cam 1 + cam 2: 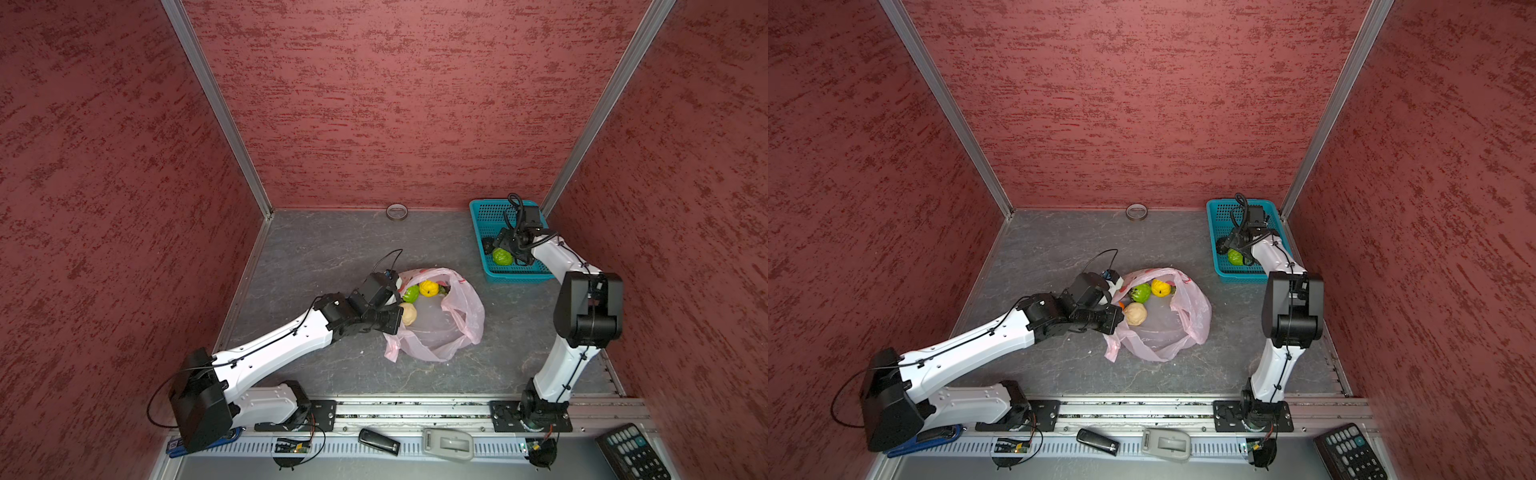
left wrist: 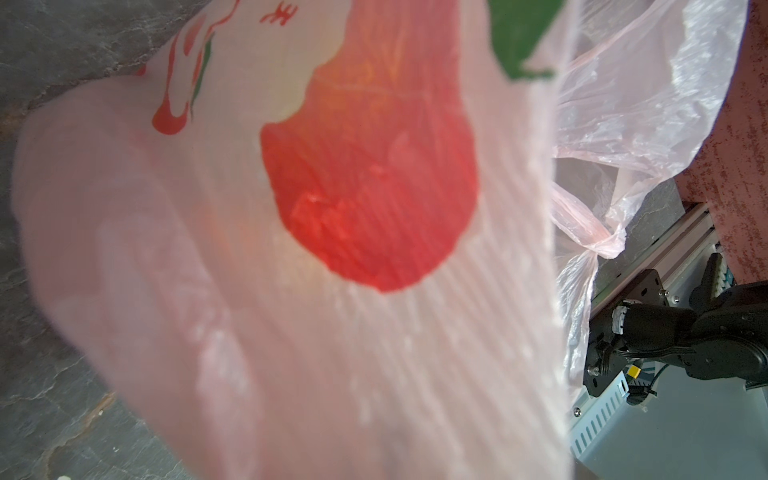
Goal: Untie the knot of the plastic bag and take out the fruit
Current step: 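Open the right gripper to drop the custard apple in the basket, then move the right gripper back down into the bag toward the pale pear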
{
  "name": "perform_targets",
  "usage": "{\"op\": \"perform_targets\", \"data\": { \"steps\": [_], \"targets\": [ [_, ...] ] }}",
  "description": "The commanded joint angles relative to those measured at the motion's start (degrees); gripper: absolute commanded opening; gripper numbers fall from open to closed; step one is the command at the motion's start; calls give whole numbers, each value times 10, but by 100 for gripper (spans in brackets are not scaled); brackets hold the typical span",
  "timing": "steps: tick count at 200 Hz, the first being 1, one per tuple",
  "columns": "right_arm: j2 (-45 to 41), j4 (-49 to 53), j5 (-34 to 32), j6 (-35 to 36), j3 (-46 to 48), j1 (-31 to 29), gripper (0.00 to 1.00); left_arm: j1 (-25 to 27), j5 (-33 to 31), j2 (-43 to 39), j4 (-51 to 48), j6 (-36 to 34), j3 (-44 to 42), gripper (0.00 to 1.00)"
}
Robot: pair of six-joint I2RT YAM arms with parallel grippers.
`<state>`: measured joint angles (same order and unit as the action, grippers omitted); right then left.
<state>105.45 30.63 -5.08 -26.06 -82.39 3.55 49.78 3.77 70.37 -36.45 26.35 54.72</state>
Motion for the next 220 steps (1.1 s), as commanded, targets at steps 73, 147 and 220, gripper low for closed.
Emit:
{"op": "perform_targets", "data": {
  "steps": [73, 147, 220],
  "targets": [
    [-297, 71, 106, -48, 128, -135, 93, 2, -19, -26, -20, 10, 4, 0],
    [-399, 116, 107, -119, 137, -375, 92, 2, -6, -22, -24, 17, 4, 0],
    [-371, 25, 60, -175, 224, -540, 92, 4, -14, -23, -30, 25, 11, 0]
  ]
}}
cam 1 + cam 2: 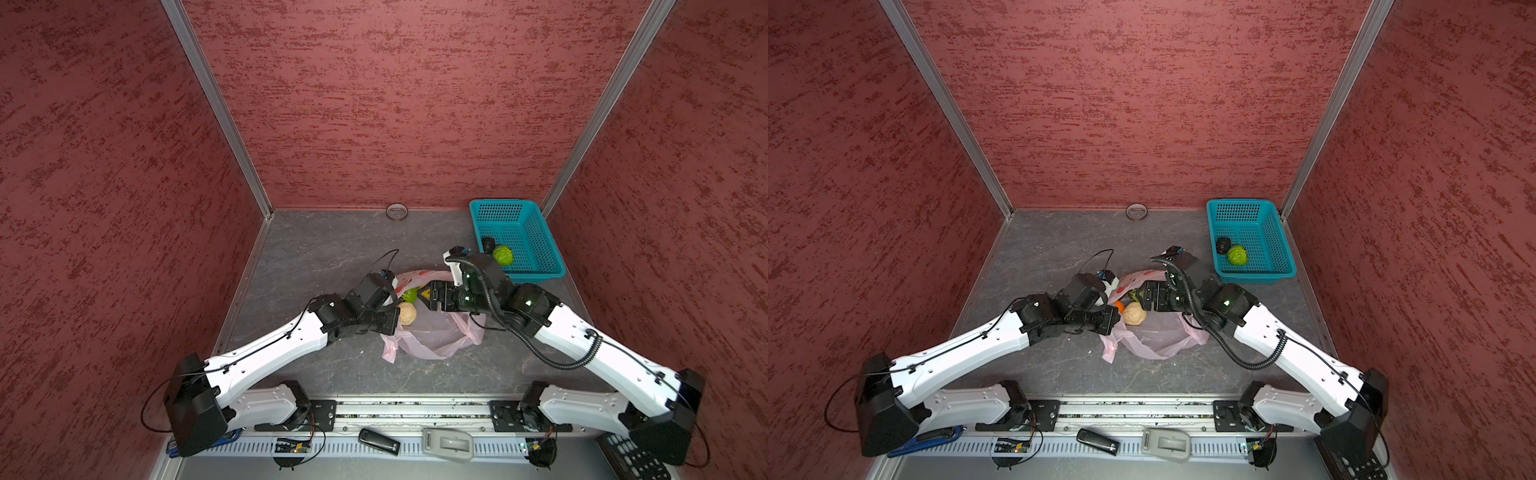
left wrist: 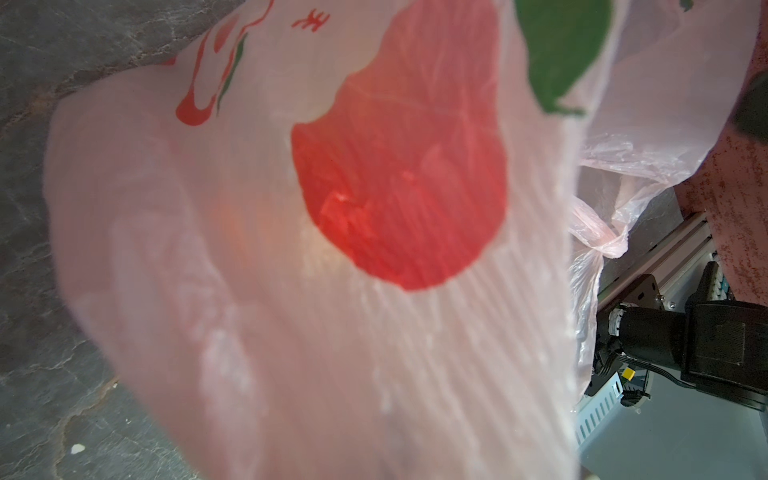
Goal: Untie the knot of the plastic bag and take out the fruit
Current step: 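Move the right gripper back down into the bag toward the pale pear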
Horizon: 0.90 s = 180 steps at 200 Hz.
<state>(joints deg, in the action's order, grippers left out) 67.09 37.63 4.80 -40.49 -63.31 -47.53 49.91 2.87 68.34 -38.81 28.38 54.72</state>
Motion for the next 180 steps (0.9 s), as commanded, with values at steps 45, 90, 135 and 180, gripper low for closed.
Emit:
{"op": "perform_targets", "data": {
  "steps": [45, 90, 135, 180],
  "targets": [
    [15, -158, -68, -43, 153, -48, 88, 9, -11, -3, -2, 16, 11, 0],
    [50, -189, -81, -16, 185, -53, 80, 14, -12, -4, -4, 21, 13, 0],
    [83, -240, -53, -15, 216, -67, 74, 14, -14, -3, -9, 20, 26, 0],
    [143, -293, -26, -24, 211, -67, 72, 15, -7, -4, -7, 15, 27, 0]
  ]
}}
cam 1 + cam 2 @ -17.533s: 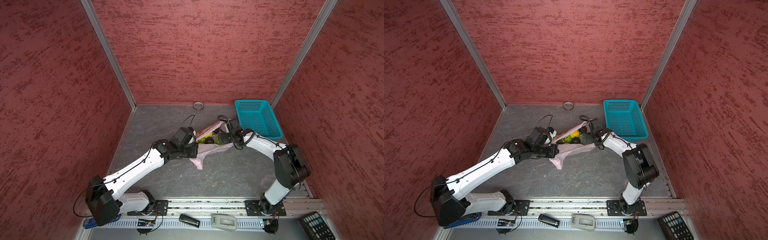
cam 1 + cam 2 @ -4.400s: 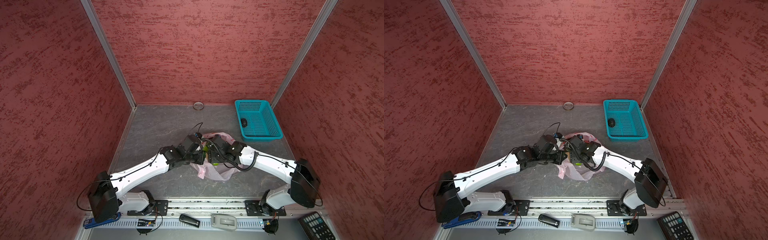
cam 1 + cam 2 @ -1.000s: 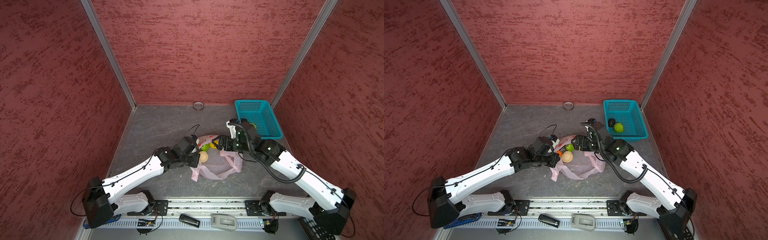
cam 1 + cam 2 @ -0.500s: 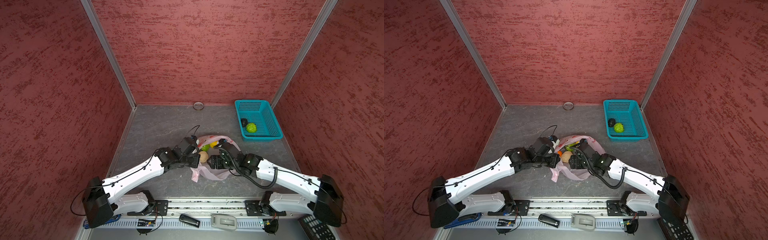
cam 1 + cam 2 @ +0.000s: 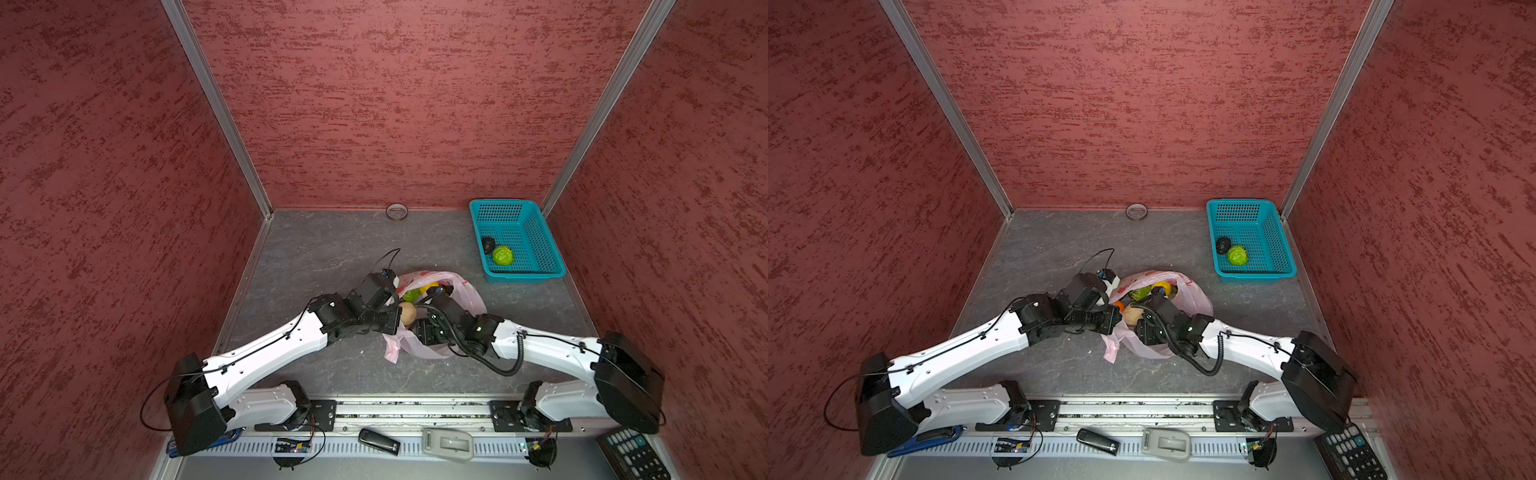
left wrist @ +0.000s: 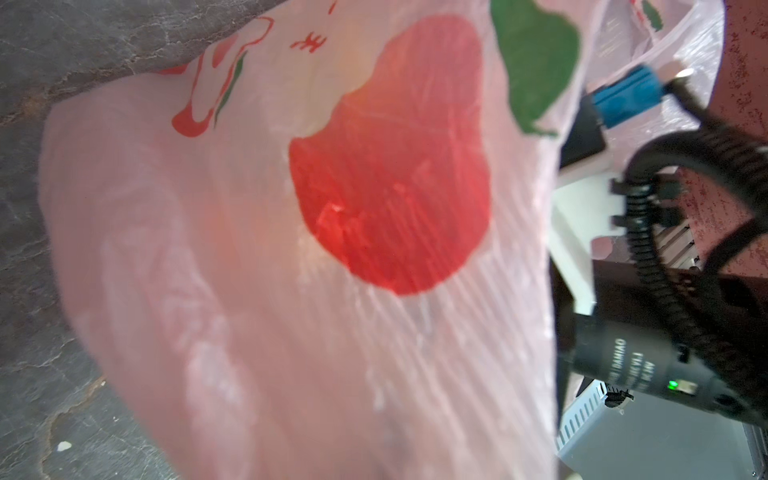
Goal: Untie the knot of the plastic bag and take out the fruit
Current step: 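Move the right gripper back down into the bag toward the pale pear, then close the right gripper on the pale pear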
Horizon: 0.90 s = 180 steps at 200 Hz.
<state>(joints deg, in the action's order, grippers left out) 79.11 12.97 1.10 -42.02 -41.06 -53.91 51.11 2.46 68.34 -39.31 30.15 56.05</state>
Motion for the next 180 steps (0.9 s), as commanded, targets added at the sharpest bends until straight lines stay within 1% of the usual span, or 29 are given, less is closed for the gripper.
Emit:
{"op": "perform_targets", "data": {
  "steps": [1, 28, 38, 68, 101, 119, 150, 163, 180],
  "targets": [
    [24, -47, 10, -9, -13, -3, 72, 3, -3, -4, -2, -3, 14, 0],
    [39, -33, -17, -17, -40, -3, 73, 6, 11, -3, -17, -17, 8, 0],
    [61, -36, -28, -26, -47, -2, 75, 7, 12, -3, -23, -20, 3, 0],
    [100, -64, -27, -41, -66, -2, 83, 11, 12, -14, -14, -16, -20, 0],
    [139, -89, -38, -60, -85, -2, 86, 11, 13, -11, 0, -18, -23, 0],
    [147, -86, -61, -67, -99, -2, 88, 12, 15, -8, -3, -20, -24, 0],
    [177, -40, -109, -77, -134, 0, 91, 12, 26, -9, -1, -22, -38, 0],
    [188, -42, -108, -81, -138, 3, 91, 12, 34, -6, -1, -24, -39, 0],
    [198, -72, -93, -91, -128, 11, 91, 13, 39, -1, -4, -25, -41, 0]
  ]
}}
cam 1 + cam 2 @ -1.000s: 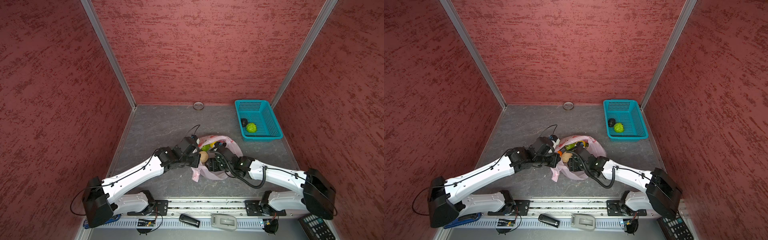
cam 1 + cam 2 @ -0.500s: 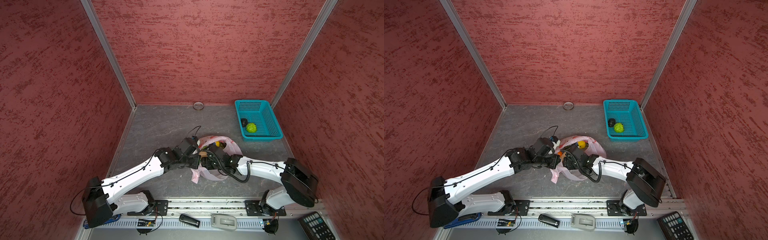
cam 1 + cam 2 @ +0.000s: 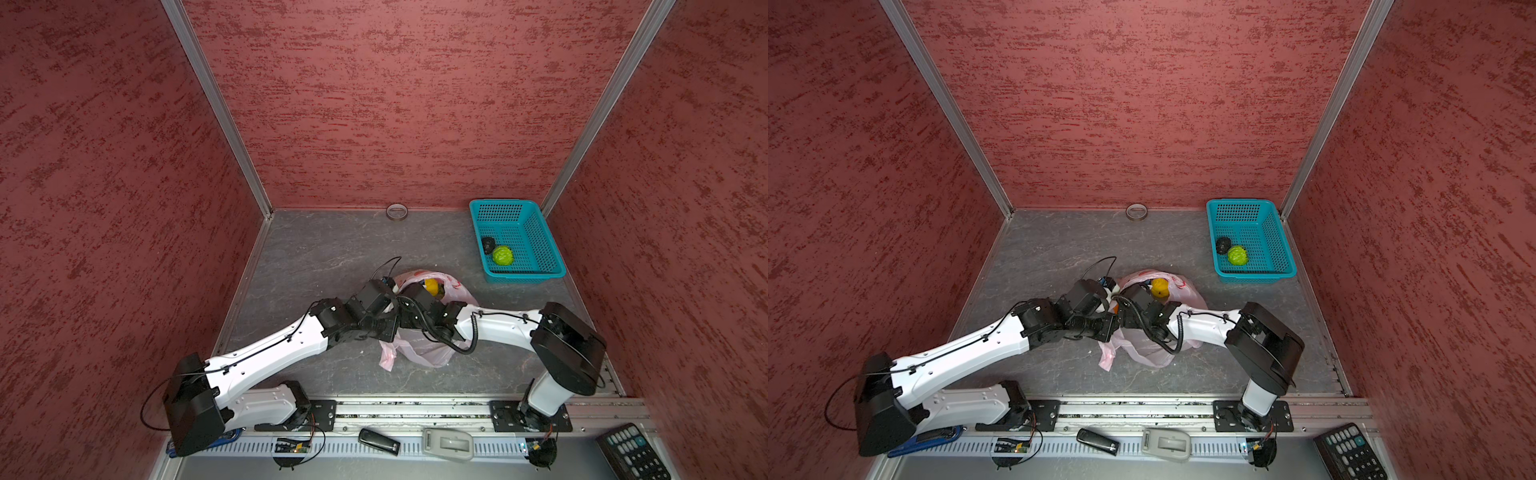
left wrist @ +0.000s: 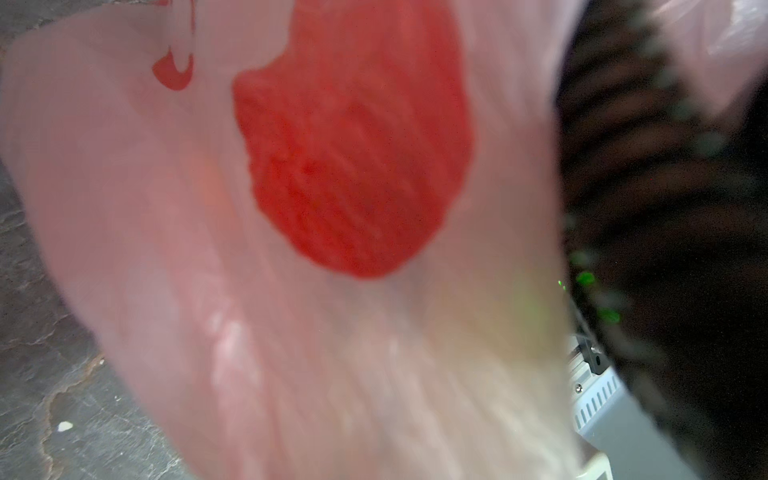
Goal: Untie the knot of the plastic bag and take out the fruit
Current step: 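Close the right gripper on the pale pear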
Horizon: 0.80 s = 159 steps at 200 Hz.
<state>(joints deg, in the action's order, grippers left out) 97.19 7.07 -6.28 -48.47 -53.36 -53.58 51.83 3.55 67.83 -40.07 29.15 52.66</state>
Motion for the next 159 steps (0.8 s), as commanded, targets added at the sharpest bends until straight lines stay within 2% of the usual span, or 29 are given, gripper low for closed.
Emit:
{"op": "perform_targets", "data": {
  "steps": [1, 24, 38, 100, 159],
  "targets": [
    [18, -15, -18, -27, -5, 9, 91, 7, 28, 4, 3, -15, -7, 0],
    [35, -22, -6, -27, -9, 14, 88, 8, 28, 3, 3, -16, -14, 0],
    [40, -25, -4, -31, -8, 16, 81, 8, 28, 1, 4, -16, -16, 0],
    [23, -32, -3, -32, 12, 16, 63, 7, 16, 0, 6, -17, -7, 0],
    [-35, 7, 24, -10, 30, 12, 58, 7, -4, -2, 19, -10, 12, 0]
  ]
}}
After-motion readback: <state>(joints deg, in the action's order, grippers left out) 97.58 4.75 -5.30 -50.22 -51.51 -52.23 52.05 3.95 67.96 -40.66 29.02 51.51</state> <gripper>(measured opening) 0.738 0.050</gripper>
